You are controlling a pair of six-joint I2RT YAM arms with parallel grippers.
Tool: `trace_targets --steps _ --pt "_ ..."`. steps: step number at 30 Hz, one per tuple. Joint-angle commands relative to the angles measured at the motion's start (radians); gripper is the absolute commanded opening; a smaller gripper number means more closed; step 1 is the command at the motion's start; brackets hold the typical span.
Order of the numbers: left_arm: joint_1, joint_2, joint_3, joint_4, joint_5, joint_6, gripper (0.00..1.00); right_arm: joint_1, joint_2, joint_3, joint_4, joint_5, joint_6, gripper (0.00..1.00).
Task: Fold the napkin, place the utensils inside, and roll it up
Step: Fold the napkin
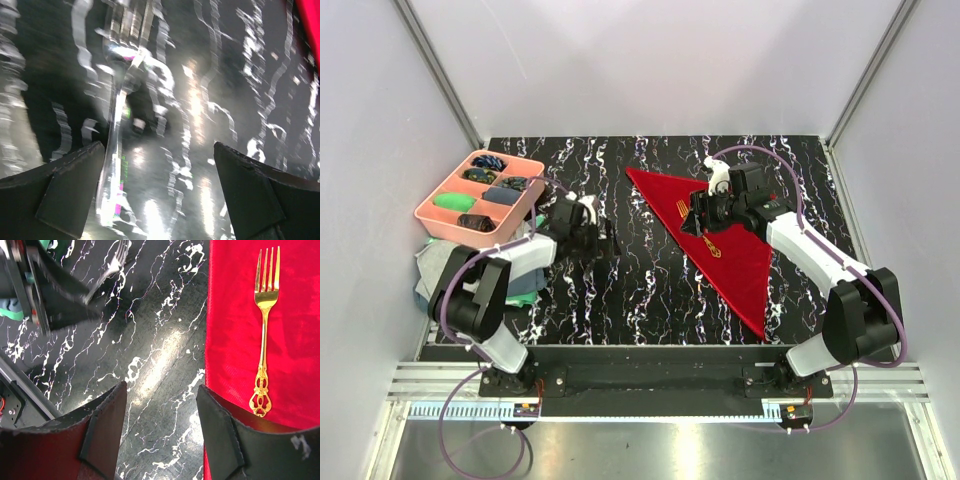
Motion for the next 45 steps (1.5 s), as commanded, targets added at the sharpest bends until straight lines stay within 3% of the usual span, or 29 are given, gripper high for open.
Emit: trace_targets --steps 1,11,14,17,20,23,27,31,36,45 --pt "-0.096 -0.039 -0.063 0.016 0.034 -0.11 0.99 0.006 -0.021 0.006 0.037 -0.023 0.007 0.67" --pt "-0.256 -0.09 -0.13 0.18 0.076 -0.318 0.99 0.008 -0.021 0.004 0.028 -0.023 0.031 0.67" --pt "-0.259 -0.131 -0.126 0.153 0.088 -0.33 0.99 0.015 -0.021 -0.002 0.022 -0.018 0.039 0.67" --pt "-0.251 -0.235 -0.094 0.018 0.022 -0.248 0.99 0.046 -0.023 -0.01 0.019 0.011 0.051 0.67" --pt "-0.176 -0.396 -0.09 -0.069 -0.004 -0.169 0.99 0.099 -0.004 0.0 0.021 0.069 0.073 0.66" --pt "-0.02 -0.547 -0.074 -0.149 0.025 -0.08 0.99 0.179 0.068 0.035 0.027 0.15 0.099 0.66" --pt "0.088 -0.643 0.011 -0.316 -0.17 0.079 0.99 0.283 0.189 0.119 0.027 0.251 0.119 0.64" --pt "0.105 -0.679 0.026 -0.37 -0.271 0.109 0.99 0.377 0.338 0.231 -0.005 0.36 0.113 0.64" --pt "0.121 -0.688 0.031 -0.38 -0.21 0.113 0.99 0.457 0.536 0.417 -0.062 0.528 0.08 0.64" --pt "0.132 -0.726 0.034 -0.404 -0.236 0.187 0.99 0.506 0.714 0.601 -0.159 0.571 0.022 0.58"
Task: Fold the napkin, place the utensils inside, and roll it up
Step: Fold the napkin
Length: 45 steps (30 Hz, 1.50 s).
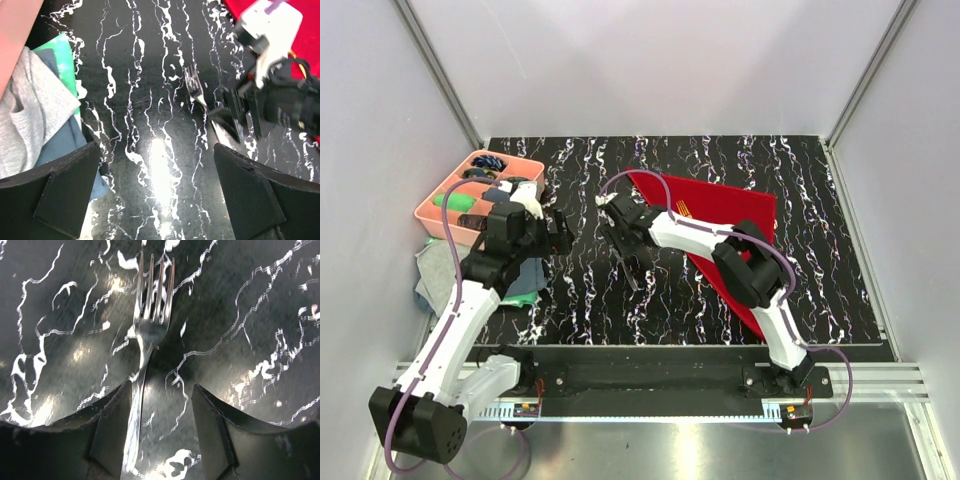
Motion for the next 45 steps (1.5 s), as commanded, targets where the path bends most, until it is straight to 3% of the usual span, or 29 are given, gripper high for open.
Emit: trace_targets --steps 1,11,13,14,19,33,45 --pt "0.009 -0.039 0.02 0.003 -0.067 0.068 0.99 0.028 0.044 0.092 -0.058 0.07 -0.05 0.57" --pt "0.011 -0.042 0.017 -0.002 -0.044 0.065 0.99 0.057 0.135 0.178 -0.146 0.076 -0.102 0.45" --pt "0.011 -0.041 0.017 -0.002 -0.044 0.065 0.99 0.06 0.149 0.203 -0.166 0.073 -0.111 0.37" --pt "0.011 -0.04 0.016 -0.002 -0.044 0.067 0.99 0.06 0.162 0.209 -0.185 0.076 -0.113 0.26" --pt "0.011 -0.045 0.014 -0.002 -0.044 0.067 0.99 0.06 0.185 0.195 -0.207 0.052 -0.13 0.0" --pt "0.011 -0.045 0.007 -0.002 -0.044 0.065 0.99 0.043 -0.011 0.122 -0.161 0.136 -0.188 0.0" --pt "0.011 -0.037 0.002 0.001 -0.006 0.064 0.99 -0.079 -0.155 0.016 -0.1 0.176 -0.229 0.0"
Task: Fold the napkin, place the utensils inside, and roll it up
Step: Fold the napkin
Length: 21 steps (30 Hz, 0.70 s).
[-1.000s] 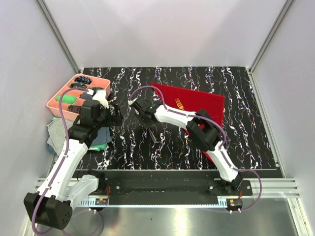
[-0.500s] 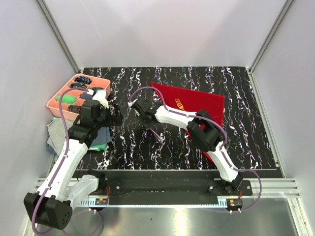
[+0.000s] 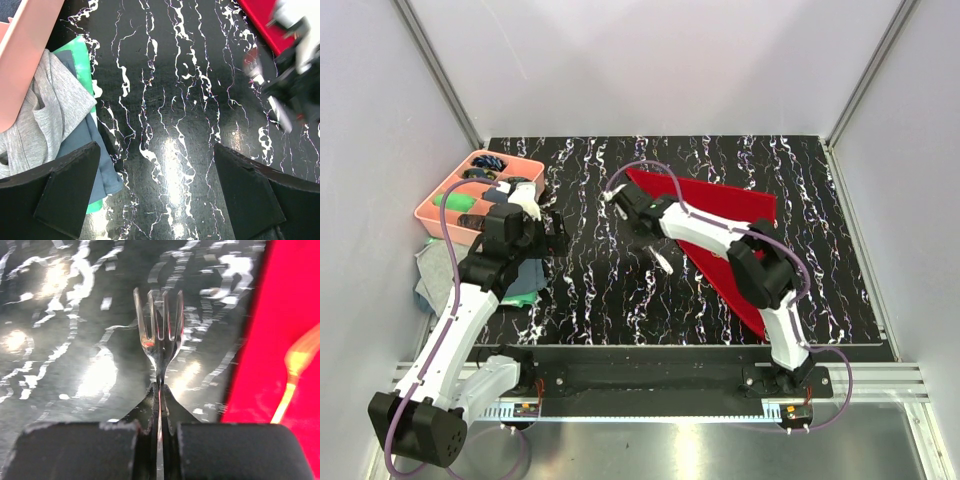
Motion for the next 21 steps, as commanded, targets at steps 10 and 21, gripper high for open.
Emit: trace_targets --steps 10,21 --pt "0.004 0.02 0.002 0.027 0.049 0.01 0.99 -0.19 -0.204 -0.093 0.12 -0.04 -0.137 0.0" --pt "0.004 0.01 0.0 0.028 0.064 0.008 0.99 -0.262 -0.234 -0.18 0.133 -0.124 -0.158 0.0"
